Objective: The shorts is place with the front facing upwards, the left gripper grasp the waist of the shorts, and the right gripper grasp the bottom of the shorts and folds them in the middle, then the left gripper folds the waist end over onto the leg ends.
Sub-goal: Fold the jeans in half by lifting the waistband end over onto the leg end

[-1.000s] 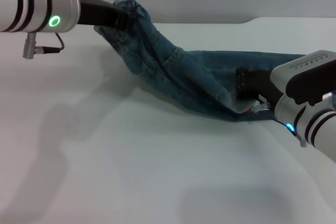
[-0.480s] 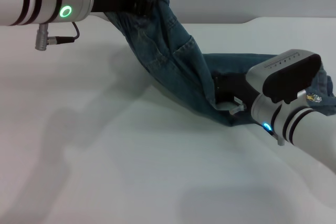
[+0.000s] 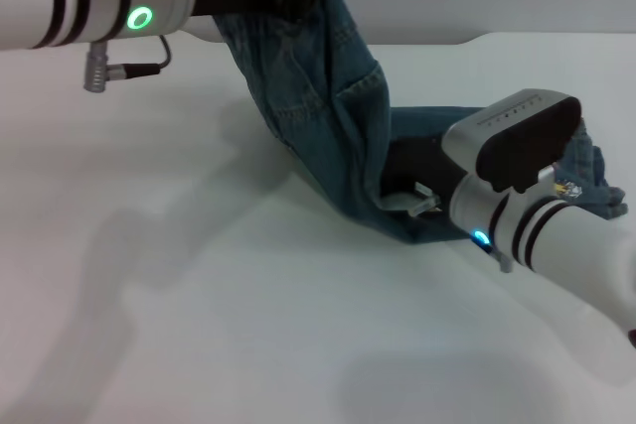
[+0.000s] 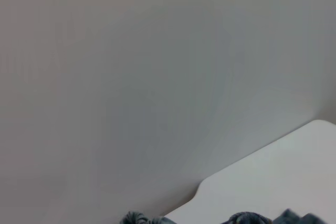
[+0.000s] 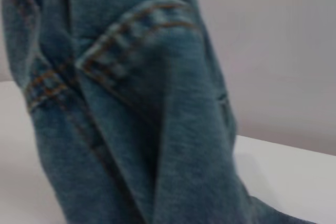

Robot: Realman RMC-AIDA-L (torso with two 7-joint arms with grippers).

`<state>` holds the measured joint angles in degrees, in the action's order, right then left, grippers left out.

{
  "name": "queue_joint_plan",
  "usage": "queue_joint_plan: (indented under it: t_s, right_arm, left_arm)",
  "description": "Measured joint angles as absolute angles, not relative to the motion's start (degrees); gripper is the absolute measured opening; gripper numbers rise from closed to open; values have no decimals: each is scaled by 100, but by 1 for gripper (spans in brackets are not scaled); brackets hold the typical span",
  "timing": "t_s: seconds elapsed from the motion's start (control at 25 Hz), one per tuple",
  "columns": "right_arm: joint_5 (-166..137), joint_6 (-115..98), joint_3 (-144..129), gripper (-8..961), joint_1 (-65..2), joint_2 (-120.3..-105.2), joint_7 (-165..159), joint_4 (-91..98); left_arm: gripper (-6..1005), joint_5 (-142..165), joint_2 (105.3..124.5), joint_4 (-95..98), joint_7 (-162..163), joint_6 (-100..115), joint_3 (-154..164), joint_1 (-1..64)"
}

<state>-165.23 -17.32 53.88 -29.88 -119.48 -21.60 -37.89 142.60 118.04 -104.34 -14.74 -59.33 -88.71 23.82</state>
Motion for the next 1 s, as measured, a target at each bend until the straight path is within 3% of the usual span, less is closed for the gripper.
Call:
queue_joint_plan:
  t_s: [0.56, 1.0]
  right_arm:
    - [-16523, -1987, 4771, -2, -3370, -11980, -2806, -3640]
    - [-16583, -2399, 6422, -1, -2545, -11913, -2304, -3469]
  left_arm:
    - [145, 14086, 11806, -10447, -1537, -5777, -8652, 2388]
    - [143, 14009, 11795, -10534, -1591, -5713, -8642, 2167]
